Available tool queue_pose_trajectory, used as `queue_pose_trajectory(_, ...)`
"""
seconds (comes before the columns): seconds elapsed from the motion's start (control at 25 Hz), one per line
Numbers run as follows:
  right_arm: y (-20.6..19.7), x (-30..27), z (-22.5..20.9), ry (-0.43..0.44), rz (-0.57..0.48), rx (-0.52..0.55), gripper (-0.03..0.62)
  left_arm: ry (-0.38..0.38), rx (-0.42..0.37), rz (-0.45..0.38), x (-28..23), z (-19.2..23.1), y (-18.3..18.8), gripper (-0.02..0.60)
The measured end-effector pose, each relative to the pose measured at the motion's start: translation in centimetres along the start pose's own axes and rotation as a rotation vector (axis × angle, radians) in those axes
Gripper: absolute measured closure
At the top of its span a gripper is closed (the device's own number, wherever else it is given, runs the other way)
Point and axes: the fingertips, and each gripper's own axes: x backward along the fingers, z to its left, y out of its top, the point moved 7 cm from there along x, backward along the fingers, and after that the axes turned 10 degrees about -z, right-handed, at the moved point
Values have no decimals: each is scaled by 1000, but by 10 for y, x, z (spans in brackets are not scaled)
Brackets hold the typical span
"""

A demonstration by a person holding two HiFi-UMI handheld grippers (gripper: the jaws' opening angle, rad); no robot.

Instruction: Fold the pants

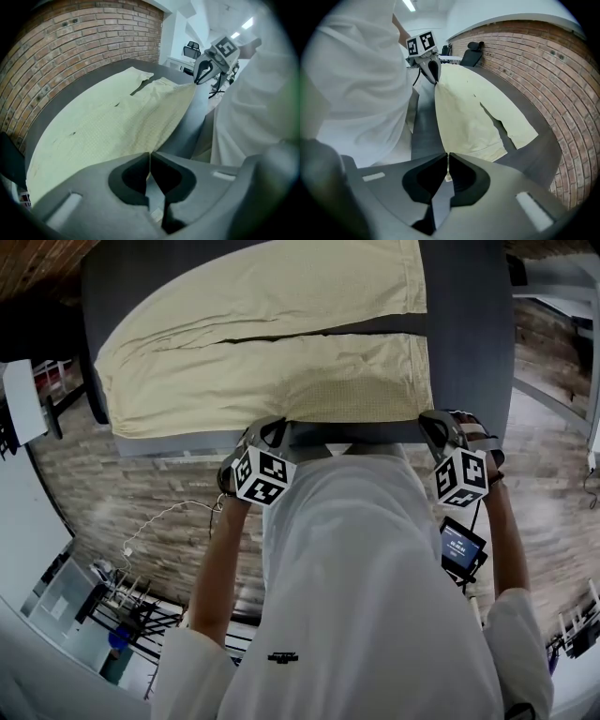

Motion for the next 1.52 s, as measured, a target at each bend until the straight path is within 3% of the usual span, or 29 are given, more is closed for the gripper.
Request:
queue_pose_trajectory(0.28, 17, 38, -20, -102, -87, -74, 574, 49, -28, -49, 38, 8, 32, 566)
queue_pose_trajectory(0.6, 38, 70, -67, -244, -151, -73, 574, 90, -45, -116, 57, 44, 79, 566)
queue_pose_trajectory(1.04, 63, 79, -163, -373, -147, -36, 574, 121, -133, -151, 51, 126, 154, 566)
queue_pose_trajectory(1.52, 77, 33, -260, -421, -64, -120, 574, 117, -77, -137, -1, 210, 185, 566)
